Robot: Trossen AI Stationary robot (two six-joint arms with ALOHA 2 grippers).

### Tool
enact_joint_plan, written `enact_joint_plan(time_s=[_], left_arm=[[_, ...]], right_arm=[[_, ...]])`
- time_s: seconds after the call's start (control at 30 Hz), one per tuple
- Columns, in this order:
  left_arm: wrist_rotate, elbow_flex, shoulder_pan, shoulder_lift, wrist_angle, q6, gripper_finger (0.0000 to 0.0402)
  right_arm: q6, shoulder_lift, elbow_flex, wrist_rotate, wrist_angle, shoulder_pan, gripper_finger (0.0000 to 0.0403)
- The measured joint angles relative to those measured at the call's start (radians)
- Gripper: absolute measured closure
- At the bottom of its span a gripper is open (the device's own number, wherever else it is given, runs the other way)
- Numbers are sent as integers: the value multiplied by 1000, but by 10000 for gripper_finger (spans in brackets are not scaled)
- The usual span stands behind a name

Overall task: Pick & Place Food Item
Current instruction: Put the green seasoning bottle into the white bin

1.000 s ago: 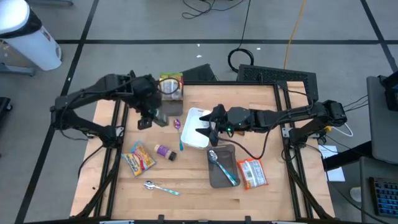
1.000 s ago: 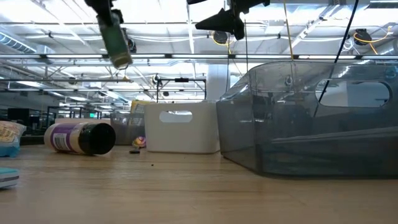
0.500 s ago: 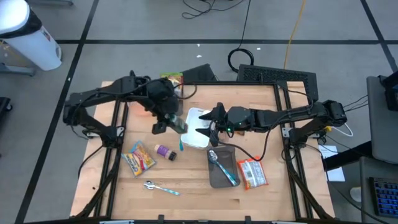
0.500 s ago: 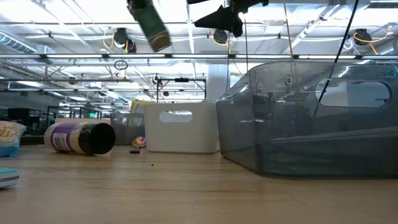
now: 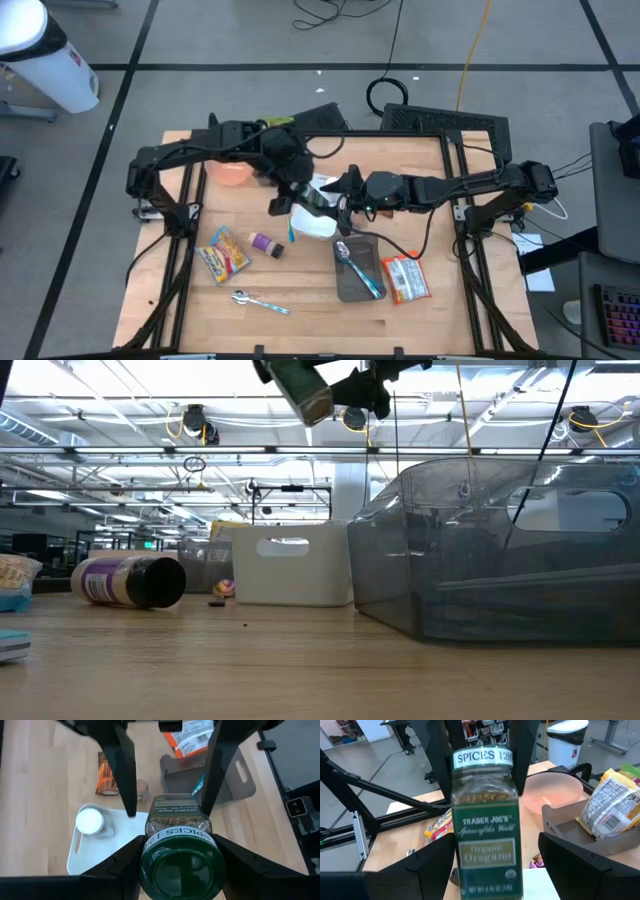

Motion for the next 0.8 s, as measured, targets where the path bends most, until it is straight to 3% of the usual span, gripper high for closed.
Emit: enact_joint_plan(time_s=[0.53, 0.8], left_arm=[[17, 37, -17, 36, 26, -1, 193], [17, 37, -22, 36, 74, -2, 193]], right_arm=[[-6, 1, 0, -3, 59, -4, 127], [7, 31, -1, -41, 44, -5, 183]])
